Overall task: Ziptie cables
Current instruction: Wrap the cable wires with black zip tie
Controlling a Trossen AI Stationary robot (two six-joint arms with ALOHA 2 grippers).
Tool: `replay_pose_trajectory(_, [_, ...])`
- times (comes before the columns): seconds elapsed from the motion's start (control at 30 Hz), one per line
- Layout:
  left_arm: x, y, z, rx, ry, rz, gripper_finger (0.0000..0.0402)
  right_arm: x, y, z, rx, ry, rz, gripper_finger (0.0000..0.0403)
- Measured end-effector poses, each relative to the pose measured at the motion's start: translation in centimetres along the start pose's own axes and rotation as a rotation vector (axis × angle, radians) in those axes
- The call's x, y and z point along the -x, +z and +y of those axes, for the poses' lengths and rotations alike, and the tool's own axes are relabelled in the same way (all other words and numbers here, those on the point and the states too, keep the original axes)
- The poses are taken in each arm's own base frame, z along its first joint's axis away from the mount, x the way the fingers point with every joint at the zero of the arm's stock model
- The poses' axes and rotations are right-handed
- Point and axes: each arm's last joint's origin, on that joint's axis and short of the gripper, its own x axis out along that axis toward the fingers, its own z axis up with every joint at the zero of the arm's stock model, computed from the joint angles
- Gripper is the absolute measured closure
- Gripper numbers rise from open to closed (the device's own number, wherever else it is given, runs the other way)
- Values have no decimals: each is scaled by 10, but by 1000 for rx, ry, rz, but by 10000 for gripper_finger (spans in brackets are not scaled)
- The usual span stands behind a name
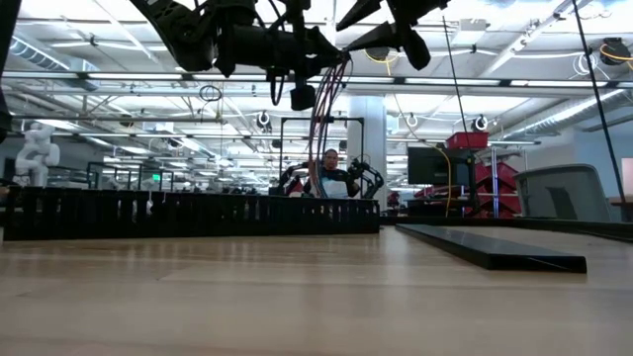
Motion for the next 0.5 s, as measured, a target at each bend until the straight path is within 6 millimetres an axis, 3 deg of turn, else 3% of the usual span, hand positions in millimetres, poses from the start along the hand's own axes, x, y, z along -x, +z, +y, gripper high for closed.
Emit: replay_pose_trajectory(0.5, [0, -1, 0, 28, -4, 3, 374, -9, 9, -13, -64, 3, 2, 243])
